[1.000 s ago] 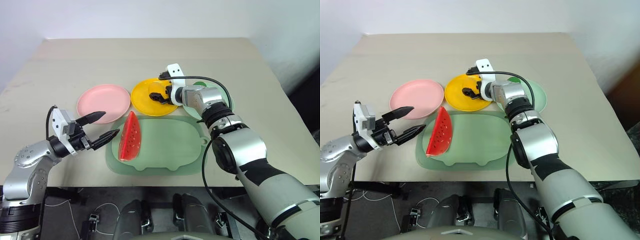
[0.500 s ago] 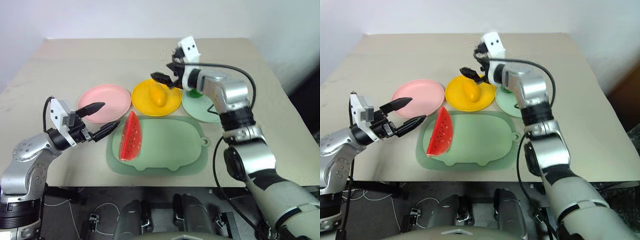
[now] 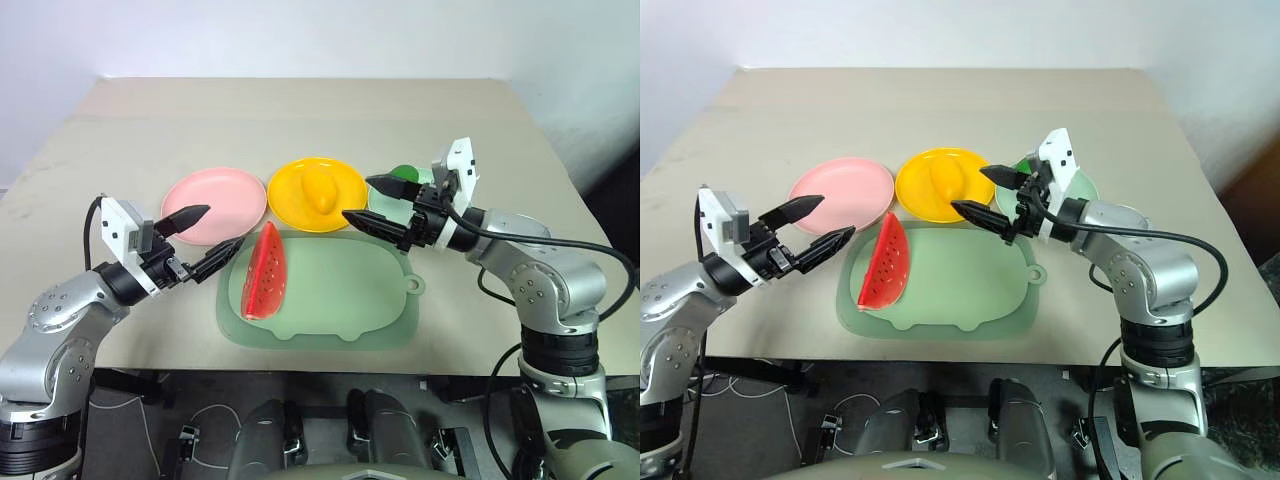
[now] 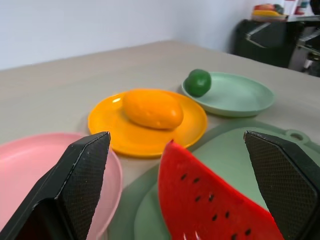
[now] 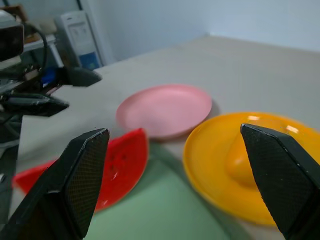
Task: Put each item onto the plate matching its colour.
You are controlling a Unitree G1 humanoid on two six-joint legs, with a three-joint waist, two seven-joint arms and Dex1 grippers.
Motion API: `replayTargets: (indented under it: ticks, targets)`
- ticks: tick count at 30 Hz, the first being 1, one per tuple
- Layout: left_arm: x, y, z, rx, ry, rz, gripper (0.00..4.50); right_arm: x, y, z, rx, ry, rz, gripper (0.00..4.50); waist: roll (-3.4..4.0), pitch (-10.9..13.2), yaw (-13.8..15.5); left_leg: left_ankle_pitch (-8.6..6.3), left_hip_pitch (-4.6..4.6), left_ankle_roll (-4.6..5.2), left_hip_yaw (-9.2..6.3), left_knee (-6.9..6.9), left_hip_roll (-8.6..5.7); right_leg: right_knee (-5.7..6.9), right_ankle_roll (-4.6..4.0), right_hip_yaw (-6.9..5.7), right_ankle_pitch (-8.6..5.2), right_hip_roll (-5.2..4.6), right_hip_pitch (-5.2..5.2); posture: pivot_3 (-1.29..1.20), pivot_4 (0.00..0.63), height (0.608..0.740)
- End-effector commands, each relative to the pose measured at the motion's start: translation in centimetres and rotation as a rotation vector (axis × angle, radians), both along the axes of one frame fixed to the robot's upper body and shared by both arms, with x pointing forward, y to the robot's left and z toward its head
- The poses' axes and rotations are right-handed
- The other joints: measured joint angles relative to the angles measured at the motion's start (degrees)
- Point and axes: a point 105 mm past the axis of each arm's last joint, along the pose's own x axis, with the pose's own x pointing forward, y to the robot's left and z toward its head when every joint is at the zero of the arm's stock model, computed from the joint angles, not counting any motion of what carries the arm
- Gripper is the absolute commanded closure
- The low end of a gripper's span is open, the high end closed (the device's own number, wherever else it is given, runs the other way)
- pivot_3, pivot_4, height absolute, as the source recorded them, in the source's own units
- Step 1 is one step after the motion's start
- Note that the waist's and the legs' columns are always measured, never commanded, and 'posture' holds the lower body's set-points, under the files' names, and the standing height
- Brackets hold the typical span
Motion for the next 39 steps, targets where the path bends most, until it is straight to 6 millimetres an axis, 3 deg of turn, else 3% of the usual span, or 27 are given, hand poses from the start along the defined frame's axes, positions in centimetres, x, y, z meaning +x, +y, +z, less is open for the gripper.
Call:
replayTargets:
  ticks: [1,6,14,23,30,39]
  targets:
    - [-0.6,-0.2,1.0,-0.005,-0.024,0.012,0.00,-1.5,0.3,0.7,-0.018,-0.044,0.080,0.05,0.00,0.00,0.11,0.00,0.00,0.00,0.00,0.00,0.00,-0.02,0.00,0.00,0.00,0.00,0.01,0.00,0.150,0.696]
    - [-0.1,-0.1,0.0,-0.022,0.060,0.111,0.00,-1.4,0.8,-0.4,-0.072,-0.033,0.109,0.05,-0.01,-0.01,0.19,0.00,0.00,0.01,-0.04,0.00,0.00,-0.03,0.00,-0.01,0.00,0.01,0.05,0.00,0.150,0.696]
    - [-1.1,-2.7,0.6,-0.031,0.120,0.168,0.00,-0.5,0.8,-1.3,-0.077,-0.010,0.089,0.05,-0.04,-0.02,0.90,0.01,0.05,0.02,-0.06,0.01,-0.01,-0.04,0.01,-0.02,0.01,0.02,0.13,0.00,0.150,0.696]
    - [-1.2,-3.8,-1.8,-0.035,0.277,0.225,0.00,-0.1,0.8,-1.3,-0.067,-0.019,0.072,0.05,-0.06,-0.02,1.68,0.00,0.10,0.02,-0.11,0.14,-0.01,-0.02,0.01,-0.03,0.01,0.03,0.27,0.00,0.150,0.696]
    - [0.2,-4.4,-3.2,0.018,0.307,0.206,0.00,-0.3,1.1,-1.4,-0.058,-0.008,0.055,0.05,-0.06,-0.02,1.76,0.00,0.10,0.01,-0.12,0.20,-0.01,0.00,0.00,-0.04,0.01,0.02,0.28,0.00,0.150,0.696]
    - [2.3,-7.1,-4.1,0.144,0.368,0.132,0.00,0.1,0.9,-1.2,-0.062,-0.001,0.006,0.05,-0.06,-0.03,1.81,0.00,0.03,0.02,-0.16,0.23,-0.01,0.01,-0.01,-0.07,0.01,0.03,0.26,0.00,0.150,0.696]
